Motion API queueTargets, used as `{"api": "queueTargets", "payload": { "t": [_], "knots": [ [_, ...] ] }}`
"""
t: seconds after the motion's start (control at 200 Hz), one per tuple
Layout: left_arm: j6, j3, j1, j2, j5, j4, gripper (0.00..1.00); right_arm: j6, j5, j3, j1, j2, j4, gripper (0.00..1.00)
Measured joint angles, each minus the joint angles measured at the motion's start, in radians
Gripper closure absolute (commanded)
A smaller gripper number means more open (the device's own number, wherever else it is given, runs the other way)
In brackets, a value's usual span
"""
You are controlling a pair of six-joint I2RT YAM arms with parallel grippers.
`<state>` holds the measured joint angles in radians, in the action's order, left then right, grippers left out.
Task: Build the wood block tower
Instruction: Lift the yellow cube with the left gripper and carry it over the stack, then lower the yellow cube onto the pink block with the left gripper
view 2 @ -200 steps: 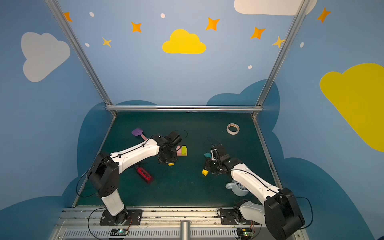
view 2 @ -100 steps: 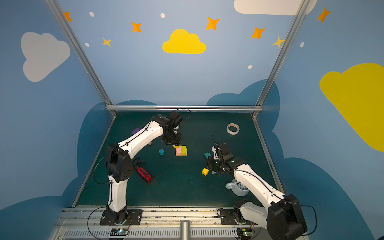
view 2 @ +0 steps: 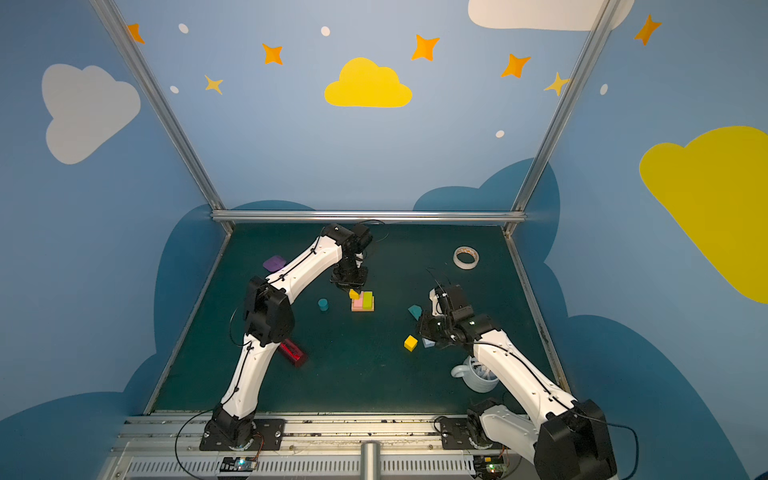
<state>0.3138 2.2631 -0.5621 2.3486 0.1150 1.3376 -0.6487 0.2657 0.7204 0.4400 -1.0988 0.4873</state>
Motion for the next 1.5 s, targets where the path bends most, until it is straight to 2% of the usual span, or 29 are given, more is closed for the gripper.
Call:
{"api": "queueTargets", "payload": {
  "t": [0.496,1.502],
  "knots": [
    [0.063,0.076,0.001,0.061,0.008,0.016,0.89,0.002,0.016,-0.001,-0.021,0.000,0.000,0.94],
    [0.100,0.077,0.000,0.104,0.014,0.023,0.87,-0.001,0.035,-0.029,-0.034,0.000,-0.018,0.94]
  ]
}}
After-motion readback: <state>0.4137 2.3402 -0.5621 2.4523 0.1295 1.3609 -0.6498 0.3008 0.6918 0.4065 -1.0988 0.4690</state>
